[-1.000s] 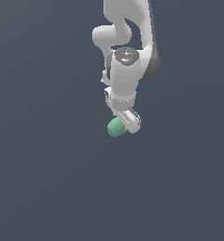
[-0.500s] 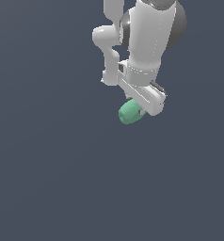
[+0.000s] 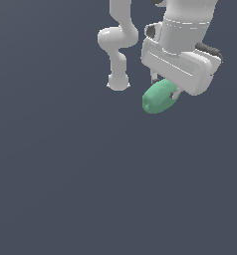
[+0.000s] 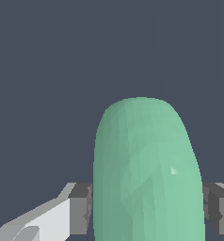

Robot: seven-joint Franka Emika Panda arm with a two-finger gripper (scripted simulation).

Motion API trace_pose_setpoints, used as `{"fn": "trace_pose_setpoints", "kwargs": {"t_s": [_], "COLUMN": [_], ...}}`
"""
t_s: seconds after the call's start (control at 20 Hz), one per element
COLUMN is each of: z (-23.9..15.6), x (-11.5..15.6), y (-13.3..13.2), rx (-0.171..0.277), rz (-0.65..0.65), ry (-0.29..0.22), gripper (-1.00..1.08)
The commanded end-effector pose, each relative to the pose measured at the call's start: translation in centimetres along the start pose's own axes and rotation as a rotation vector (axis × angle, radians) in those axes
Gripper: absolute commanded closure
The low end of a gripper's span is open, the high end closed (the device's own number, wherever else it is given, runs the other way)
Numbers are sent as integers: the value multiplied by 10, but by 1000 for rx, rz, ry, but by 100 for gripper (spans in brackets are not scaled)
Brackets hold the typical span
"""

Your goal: Pick up the object and move it to a goal position.

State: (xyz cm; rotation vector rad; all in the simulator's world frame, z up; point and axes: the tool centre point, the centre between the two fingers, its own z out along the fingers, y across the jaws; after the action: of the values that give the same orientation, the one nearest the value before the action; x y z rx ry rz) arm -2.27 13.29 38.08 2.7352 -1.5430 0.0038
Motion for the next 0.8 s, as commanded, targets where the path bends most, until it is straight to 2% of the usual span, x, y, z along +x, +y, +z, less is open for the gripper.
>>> {"fn": "trace_pose_setpoints", "kwargs": {"t_s": [0.0,0.4,0.75], "z": [-22,-76,-102], "x": [-8,-27,-37], "y": [-6,-24,-34], "rx": [-1,0,0], "rz": [0,0,-1], "ry": [0,-2,-2], "gripper": [108,108,108]}}
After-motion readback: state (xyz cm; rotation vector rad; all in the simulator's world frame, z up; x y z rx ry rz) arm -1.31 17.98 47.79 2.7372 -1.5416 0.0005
